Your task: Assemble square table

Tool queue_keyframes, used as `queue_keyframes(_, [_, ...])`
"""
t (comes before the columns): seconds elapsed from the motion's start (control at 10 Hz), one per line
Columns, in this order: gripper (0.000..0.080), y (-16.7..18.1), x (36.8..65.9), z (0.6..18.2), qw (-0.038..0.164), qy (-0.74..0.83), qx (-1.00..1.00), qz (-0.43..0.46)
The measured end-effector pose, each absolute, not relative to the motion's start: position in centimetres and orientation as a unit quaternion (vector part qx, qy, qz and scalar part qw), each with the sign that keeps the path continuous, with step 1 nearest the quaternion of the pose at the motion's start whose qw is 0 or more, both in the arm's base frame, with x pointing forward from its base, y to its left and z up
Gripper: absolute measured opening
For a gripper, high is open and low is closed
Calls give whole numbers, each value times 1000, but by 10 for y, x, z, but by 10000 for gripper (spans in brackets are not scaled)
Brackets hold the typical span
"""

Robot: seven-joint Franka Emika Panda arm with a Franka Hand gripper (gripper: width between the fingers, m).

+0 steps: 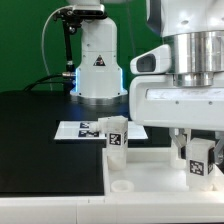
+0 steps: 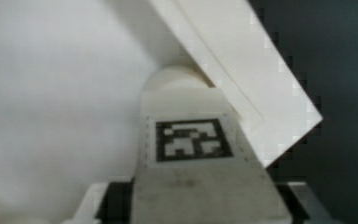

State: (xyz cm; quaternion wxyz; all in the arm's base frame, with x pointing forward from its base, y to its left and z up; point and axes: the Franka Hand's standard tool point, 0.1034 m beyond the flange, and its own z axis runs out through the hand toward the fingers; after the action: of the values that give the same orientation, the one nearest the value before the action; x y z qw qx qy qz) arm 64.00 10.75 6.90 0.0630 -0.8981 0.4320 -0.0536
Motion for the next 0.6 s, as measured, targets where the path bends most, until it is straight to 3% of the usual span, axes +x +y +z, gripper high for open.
queue_keyframes(0.1, [290, 112, 638, 68, 70, 514, -854, -39])
queue_keyframes(0.3, [291, 109, 638, 68, 102, 648, -754, -13])
queue_keyframes(0.6, [290, 111, 638, 68, 98, 626, -773, -16])
